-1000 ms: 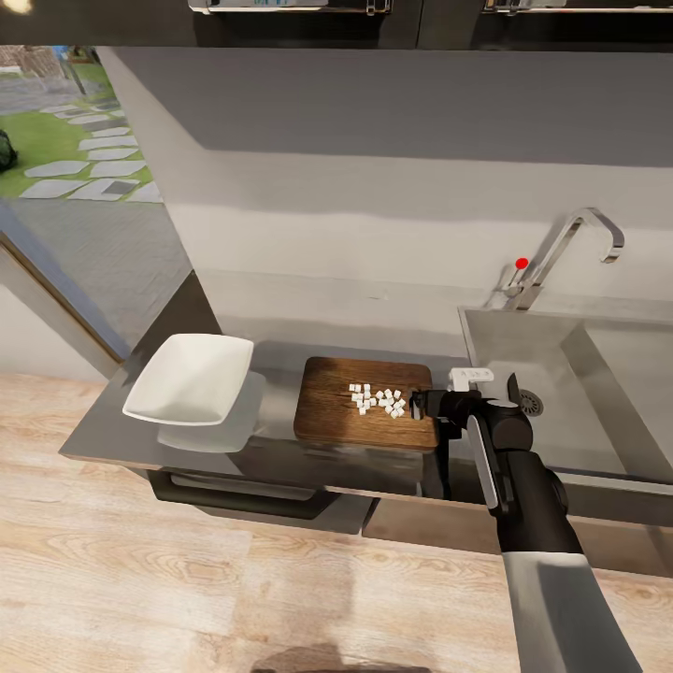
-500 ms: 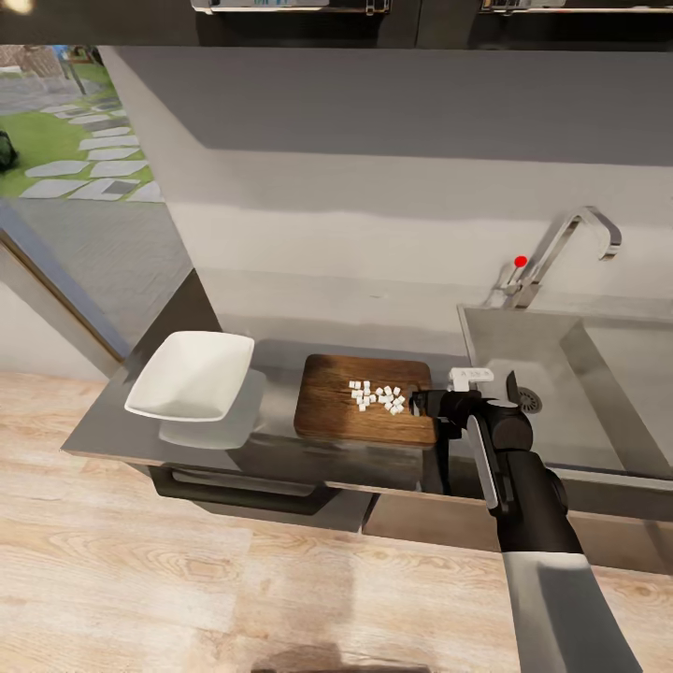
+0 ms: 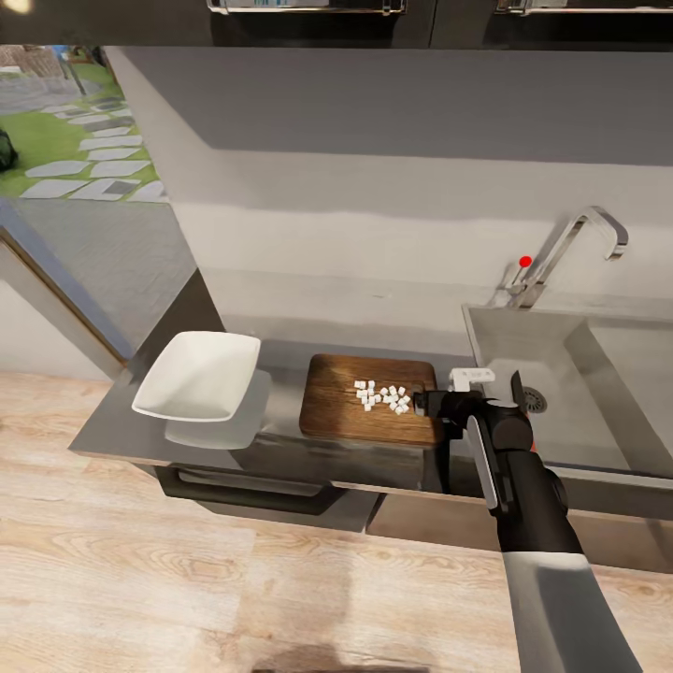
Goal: In the kitchen, take the Vidalia onion out of the sink, dice it on the chopping board with the paring knife, put the diced onion into the bowl on the countertop, then place both the paring knife and the chopping board into the sink.
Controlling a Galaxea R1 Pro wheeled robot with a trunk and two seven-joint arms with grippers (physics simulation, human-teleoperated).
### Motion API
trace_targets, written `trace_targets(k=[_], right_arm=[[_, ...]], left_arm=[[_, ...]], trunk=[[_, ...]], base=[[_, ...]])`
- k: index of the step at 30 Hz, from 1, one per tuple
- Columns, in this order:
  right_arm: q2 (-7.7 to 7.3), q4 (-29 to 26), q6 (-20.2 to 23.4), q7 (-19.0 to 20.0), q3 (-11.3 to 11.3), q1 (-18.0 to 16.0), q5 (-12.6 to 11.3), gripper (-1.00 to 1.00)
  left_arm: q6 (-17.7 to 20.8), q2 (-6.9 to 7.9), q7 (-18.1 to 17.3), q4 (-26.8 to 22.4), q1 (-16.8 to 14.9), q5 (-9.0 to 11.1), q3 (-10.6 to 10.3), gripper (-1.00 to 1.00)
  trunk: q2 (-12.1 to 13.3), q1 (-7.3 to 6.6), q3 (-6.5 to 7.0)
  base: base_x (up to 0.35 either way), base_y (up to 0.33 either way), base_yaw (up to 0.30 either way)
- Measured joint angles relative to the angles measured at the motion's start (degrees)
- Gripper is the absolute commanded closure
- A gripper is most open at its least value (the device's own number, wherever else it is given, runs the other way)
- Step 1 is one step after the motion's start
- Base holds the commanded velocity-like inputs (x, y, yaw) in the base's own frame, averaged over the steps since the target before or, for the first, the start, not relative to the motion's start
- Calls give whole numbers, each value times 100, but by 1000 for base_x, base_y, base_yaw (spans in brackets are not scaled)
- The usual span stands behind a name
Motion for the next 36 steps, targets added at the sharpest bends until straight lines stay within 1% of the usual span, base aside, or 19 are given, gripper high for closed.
trace_targets(k=[20, 24, 27, 29, 36], right_arm=[[0, 0, -2, 2, -8, 0, -7, -100], [0, 48, -22, 13, -7, -1, 9, -100], [0, 56, 7, 0, -9, 1, -77, -100], [0, 56, 7, -1, -9, 1, -78, -100], [0, 56, 7, -1, -9, 1, -77, -100]], left_arm=[[0, -1, 1, 2, 0, 3, 0, -100], [0, 1, 1, 4, 0, 4, 0, -100], [1, -1, 0, 7, 0, 4, -1, -100], [1, 0, 1, 8, 0, 5, 0, -100], [8, -1, 3, 30, 0, 4, -1, -100]], trunk=[[0, 0, 1], [0, 1, 26], [2, 1, 50], [2, 2, 66], [2, 2, 75]], base=[[0, 0, 0], [0, 0, 0], [0, 0, 0], [0, 0, 0], [0, 0, 0]])
